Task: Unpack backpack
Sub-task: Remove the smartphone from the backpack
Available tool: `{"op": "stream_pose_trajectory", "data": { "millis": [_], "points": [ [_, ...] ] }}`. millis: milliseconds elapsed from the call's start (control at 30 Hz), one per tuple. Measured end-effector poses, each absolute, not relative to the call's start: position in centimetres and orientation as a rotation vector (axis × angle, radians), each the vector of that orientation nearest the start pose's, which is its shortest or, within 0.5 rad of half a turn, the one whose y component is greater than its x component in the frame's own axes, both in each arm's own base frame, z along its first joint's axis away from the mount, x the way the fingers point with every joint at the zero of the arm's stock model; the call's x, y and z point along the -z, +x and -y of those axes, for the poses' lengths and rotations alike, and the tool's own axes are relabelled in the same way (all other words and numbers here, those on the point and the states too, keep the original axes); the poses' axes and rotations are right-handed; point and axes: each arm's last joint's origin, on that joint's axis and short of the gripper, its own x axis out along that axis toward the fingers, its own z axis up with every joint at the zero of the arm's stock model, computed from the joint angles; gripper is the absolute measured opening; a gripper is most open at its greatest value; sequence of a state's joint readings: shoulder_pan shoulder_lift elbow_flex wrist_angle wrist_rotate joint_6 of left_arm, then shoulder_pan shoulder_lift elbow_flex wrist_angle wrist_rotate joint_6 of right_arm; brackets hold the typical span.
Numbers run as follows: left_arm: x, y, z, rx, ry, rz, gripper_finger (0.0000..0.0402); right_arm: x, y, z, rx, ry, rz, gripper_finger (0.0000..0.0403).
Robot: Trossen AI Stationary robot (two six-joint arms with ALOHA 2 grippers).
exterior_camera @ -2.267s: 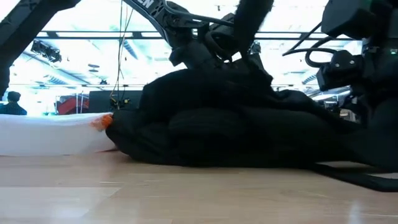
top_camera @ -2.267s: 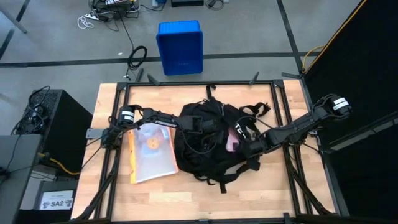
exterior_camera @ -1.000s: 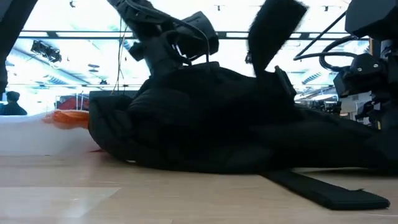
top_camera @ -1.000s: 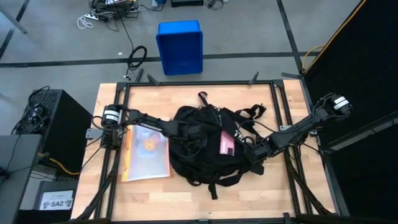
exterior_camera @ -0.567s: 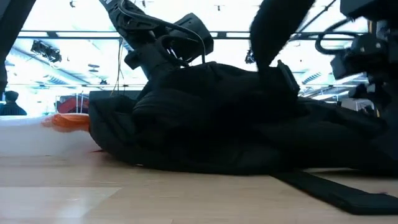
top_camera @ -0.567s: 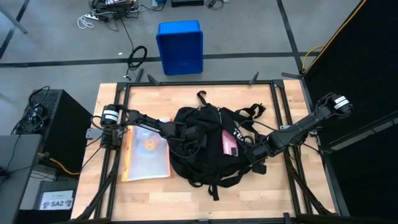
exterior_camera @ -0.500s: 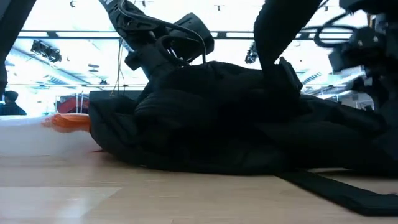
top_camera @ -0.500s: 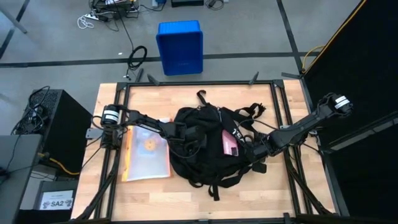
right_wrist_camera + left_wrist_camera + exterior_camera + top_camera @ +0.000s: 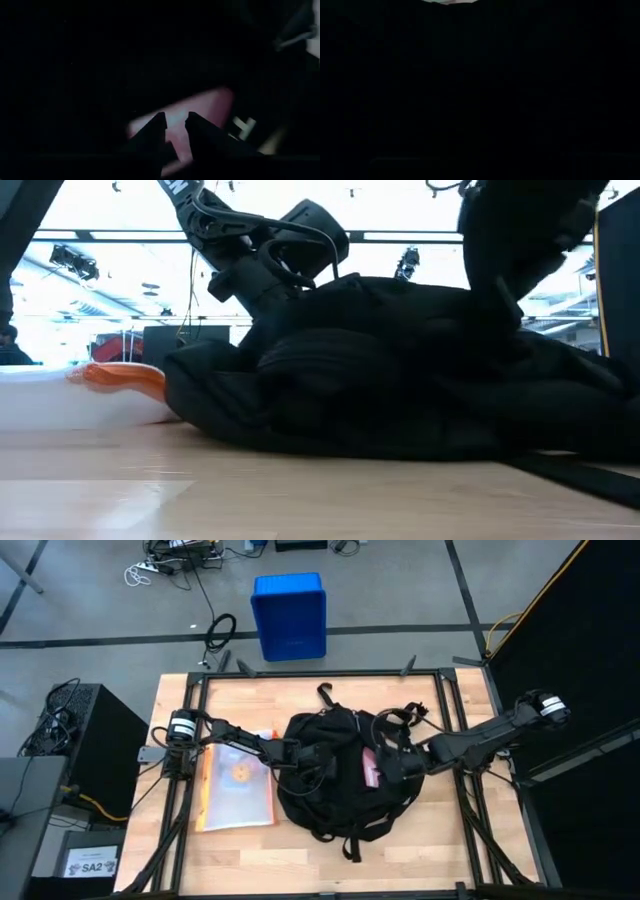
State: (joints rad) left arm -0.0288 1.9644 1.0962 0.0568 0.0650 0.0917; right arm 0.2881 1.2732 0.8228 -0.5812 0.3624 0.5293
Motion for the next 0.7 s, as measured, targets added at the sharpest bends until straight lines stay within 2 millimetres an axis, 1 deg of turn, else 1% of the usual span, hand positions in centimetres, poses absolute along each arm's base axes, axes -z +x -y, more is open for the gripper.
{"op": "stream_pose_trajectory", "data": {
  "millis": [100,233,367,467,600,700],
  "points": [
    [-13.0,39.3,1.2,0.096,0.075,-0.796,0.0,-21.3,23.6,-5.0,0.352,0.201,-0.948,0.01],
    [-13.1,39.4,1.2,0.081,0.07,-0.777,0.0,-19.5,24.5,-4.6,0.396,0.227,-1.016,0.017],
    [-13.3,39.6,1.2,0.078,0.071,-0.746,0.0,-16.9,25.7,-3.8,0.486,0.26,-1.1,0.0245],
    [-13.4,39.7,1.3,0.081,0.072,-0.736,0.0,-14.7,26.3,-2.8,0.559,0.273,-1.175,0.0292],
    [-13.5,39.7,1.7,0.088,0.076,-0.73,0.0,-13.1,27.1,-1.4,0.609,0.31,-1.217,0.0338],
    [-13.3,39.8,2.0,0.096,0.078,-0.729,0.0,-12.6,27.0,-0.4,0.636,0.315,-1.25,0.0359]
  ]
}}
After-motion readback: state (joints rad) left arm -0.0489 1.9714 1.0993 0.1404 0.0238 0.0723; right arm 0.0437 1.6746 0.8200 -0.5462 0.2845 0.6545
